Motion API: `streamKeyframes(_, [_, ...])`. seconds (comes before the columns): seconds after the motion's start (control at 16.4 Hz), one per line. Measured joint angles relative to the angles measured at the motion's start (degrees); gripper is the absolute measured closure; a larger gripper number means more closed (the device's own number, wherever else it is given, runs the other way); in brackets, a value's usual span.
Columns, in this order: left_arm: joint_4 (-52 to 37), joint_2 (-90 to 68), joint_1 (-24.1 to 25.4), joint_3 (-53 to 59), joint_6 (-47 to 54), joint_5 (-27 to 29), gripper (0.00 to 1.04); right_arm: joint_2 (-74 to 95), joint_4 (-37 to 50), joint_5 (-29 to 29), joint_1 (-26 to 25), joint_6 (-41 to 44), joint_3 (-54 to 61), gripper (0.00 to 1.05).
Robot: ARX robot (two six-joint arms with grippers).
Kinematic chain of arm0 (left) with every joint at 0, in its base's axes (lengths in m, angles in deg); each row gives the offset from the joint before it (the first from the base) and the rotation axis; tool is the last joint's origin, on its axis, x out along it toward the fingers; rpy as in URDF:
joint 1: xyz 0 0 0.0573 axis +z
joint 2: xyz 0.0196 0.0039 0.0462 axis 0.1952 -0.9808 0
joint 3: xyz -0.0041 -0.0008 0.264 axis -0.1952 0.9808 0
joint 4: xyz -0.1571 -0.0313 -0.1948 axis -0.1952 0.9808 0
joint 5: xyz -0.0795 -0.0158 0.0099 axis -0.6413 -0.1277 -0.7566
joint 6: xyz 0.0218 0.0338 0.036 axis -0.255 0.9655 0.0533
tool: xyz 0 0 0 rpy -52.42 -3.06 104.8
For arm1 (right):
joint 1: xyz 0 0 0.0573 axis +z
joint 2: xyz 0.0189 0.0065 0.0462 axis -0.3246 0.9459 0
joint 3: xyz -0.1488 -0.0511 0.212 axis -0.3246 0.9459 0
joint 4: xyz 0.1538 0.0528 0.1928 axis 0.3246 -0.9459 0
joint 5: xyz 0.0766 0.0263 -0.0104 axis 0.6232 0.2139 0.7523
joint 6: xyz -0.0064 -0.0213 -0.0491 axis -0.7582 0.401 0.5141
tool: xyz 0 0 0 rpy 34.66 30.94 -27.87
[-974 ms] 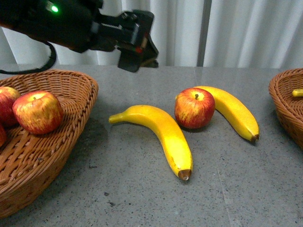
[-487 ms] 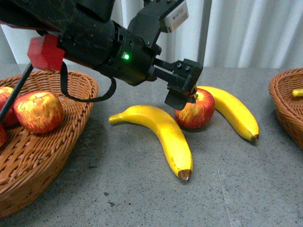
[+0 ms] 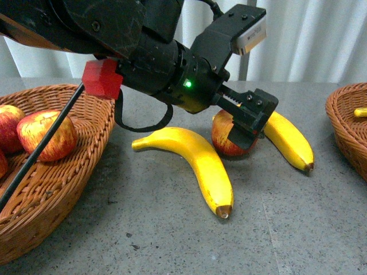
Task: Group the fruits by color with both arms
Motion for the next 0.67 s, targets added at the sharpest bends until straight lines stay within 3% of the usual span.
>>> streamKeyframes(0.55, [-0.39, -4.66, -0.57, -1.09, 2.69, 1.46, 0.08, 0.0, 0.0, 0.0, 0.0, 0.0, 0.0, 0.07])
streamKeyframes(0.67, [-0.39, -4.7, -0.55, -1.14, 3.21, 1.86, 0.3, 0.0, 0.0, 0.0, 0.0, 0.0, 0.0, 0.07])
